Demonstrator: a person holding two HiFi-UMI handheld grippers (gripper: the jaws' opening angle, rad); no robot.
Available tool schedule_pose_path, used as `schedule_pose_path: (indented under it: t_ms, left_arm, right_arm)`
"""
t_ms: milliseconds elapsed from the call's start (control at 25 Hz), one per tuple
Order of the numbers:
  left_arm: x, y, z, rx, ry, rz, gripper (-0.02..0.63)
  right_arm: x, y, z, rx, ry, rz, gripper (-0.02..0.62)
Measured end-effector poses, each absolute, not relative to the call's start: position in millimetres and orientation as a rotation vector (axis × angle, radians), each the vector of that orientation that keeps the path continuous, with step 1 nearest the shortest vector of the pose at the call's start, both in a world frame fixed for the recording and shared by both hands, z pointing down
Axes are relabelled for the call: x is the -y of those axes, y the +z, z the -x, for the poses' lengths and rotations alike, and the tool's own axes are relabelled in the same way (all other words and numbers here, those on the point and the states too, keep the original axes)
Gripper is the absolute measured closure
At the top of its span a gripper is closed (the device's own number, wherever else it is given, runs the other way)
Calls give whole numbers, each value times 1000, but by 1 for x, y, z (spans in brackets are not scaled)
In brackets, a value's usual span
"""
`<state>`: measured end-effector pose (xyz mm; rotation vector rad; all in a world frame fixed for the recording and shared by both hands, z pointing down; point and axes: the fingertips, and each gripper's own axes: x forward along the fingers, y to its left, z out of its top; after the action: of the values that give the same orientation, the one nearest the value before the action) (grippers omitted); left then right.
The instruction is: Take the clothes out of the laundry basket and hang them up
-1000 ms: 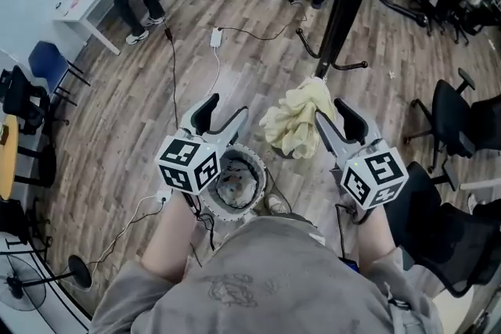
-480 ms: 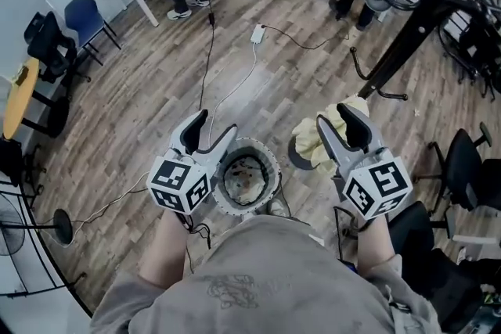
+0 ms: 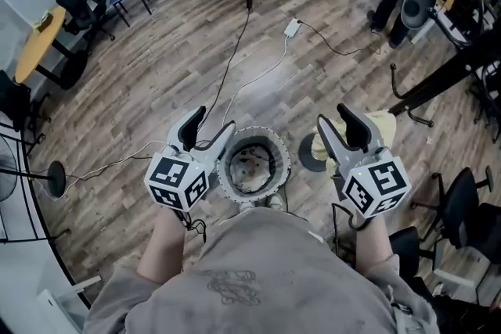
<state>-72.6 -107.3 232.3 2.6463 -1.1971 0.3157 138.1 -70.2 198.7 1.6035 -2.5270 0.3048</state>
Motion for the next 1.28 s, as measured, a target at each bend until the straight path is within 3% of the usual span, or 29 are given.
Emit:
schedule_pose_path:
  t_ms: [360,1280]
  left_arm:
    - [115,290,95,1232,466,-2553,321]
    - [134,577,119,1096,794,-2139,321]
  right_arm:
    - [84,281,-108,2451,481,-1429,377]
    - [129,601,-42,2087,743,-947,379]
